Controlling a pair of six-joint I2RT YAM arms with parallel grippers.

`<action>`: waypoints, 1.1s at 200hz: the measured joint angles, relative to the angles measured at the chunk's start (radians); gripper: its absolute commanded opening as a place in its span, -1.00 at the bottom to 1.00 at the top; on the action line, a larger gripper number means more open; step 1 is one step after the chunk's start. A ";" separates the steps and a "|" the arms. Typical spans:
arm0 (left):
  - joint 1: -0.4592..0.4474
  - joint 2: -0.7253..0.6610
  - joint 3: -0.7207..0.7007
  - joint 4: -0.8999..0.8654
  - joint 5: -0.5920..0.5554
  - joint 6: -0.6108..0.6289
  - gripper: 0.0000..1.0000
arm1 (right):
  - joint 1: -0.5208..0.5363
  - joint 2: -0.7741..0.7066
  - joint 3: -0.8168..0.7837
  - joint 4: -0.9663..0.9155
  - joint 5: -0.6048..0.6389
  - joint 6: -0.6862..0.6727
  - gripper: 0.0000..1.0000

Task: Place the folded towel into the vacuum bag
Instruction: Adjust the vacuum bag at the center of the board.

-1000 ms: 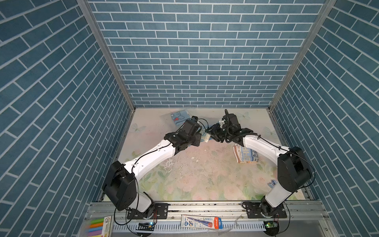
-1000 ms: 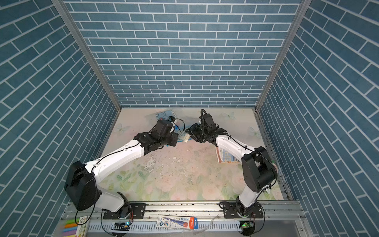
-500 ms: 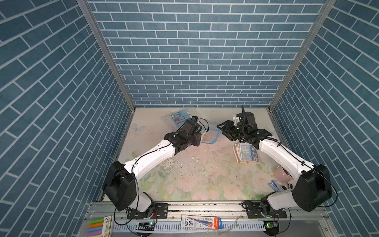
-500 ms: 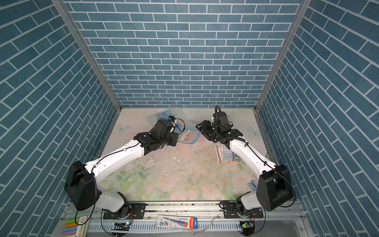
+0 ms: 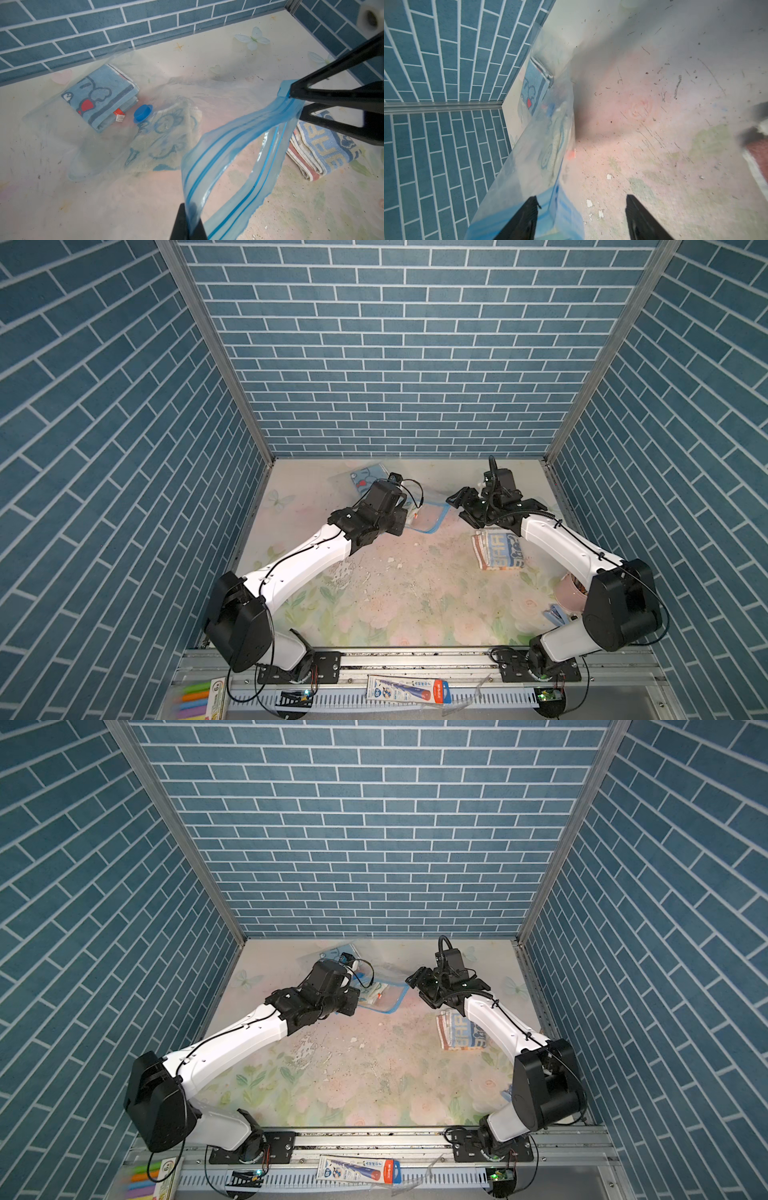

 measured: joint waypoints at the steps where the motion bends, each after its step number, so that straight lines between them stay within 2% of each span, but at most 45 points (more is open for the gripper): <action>1: 0.000 -0.001 0.000 0.000 0.000 0.001 -1.00 | 0.000 0.002 0.000 0.001 0.000 0.000 0.22; 29: 0.000 -0.029 0.000 0.001 -0.004 0.012 -1.00 | 0.000 0.029 0.029 0.018 -0.003 0.000 -0.03; 61: 0.000 -0.032 0.000 0.001 -0.005 0.019 -1.00 | 0.000 0.032 0.038 0.035 -0.003 0.005 -0.44; 98: 0.000 -0.032 0.000 0.001 -0.009 0.030 -1.00 | 0.000 0.032 0.048 0.036 -0.004 0.009 -0.68; 131: 0.000 -0.032 0.001 0.003 -0.023 0.042 -1.00 | 0.000 0.032 0.079 0.031 -0.012 0.009 -1.00; 181: 0.000 -0.036 0.032 0.001 -0.052 0.070 -1.00 | 0.000 0.032 0.164 -0.014 -0.026 0.008 -1.00; 220: 0.000 -0.051 0.088 -0.005 -0.094 0.119 -1.00 | -0.001 0.041 0.320 -0.104 -0.036 -0.020 -1.00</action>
